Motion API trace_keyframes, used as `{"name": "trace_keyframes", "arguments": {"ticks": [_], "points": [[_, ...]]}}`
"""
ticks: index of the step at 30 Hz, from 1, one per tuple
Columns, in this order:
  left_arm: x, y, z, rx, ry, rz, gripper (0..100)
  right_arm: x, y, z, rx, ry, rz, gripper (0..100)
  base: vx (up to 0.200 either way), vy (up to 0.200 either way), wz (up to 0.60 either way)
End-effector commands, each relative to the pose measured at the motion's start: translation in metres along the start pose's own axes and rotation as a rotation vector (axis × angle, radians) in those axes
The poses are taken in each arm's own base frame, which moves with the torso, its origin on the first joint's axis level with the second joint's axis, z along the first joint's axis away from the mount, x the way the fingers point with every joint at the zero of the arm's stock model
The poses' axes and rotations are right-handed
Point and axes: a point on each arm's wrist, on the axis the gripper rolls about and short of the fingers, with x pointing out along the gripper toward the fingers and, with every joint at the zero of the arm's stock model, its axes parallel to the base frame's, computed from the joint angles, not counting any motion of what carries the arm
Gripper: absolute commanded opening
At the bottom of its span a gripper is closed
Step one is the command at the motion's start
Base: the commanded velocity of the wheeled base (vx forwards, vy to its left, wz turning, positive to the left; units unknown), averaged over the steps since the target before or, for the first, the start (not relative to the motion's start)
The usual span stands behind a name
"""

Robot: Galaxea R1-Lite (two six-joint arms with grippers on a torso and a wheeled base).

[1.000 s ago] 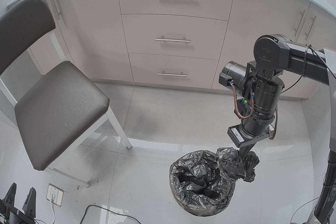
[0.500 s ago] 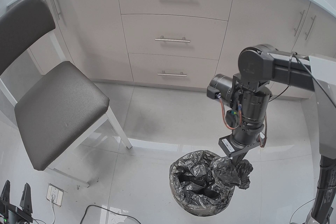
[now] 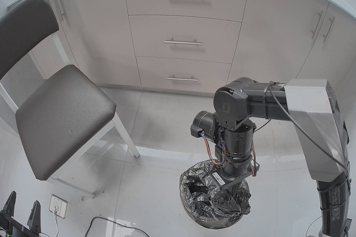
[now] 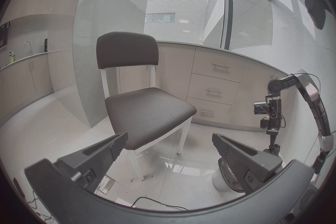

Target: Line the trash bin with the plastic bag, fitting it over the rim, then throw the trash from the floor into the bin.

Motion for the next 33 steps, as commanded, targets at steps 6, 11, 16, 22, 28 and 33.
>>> {"name": "trace_keyframes", "arguments": {"ticks": [6,11,16,22,28,33], "points": [[0.003,-0.001,0.001,-0.013,0.039,0.059,100,0.038,-0.009,0.028,0.030,0.026,0.006,0,0.000,0.000,0.00],[0.004,0.000,0.001,-0.013,0.038,0.086,100,0.042,-0.019,0.032,0.054,0.038,0.009,0,0.000,0.000,0.00],[0.000,0.001,0.000,-0.015,0.006,0.025,100,0.050,-0.023,0.038,0.070,0.042,0.014,0,0.000,0.000,0.00],[0.000,0.001,0.000,-0.017,-0.004,0.028,100,0.060,-0.019,0.047,0.077,-0.002,0.022,0,0.000,0.000,0.00],[-0.002,0.001,0.000,-0.019,-0.020,0.030,100,0.069,-0.016,0.058,0.090,-0.064,0.035,100,0.000,0.000,0.00],[-0.001,0.001,-0.001,-0.021,-0.019,0.030,100,0.068,-0.018,0.059,0.109,-0.068,0.037,100,0.000,0.000,0.00]]}}
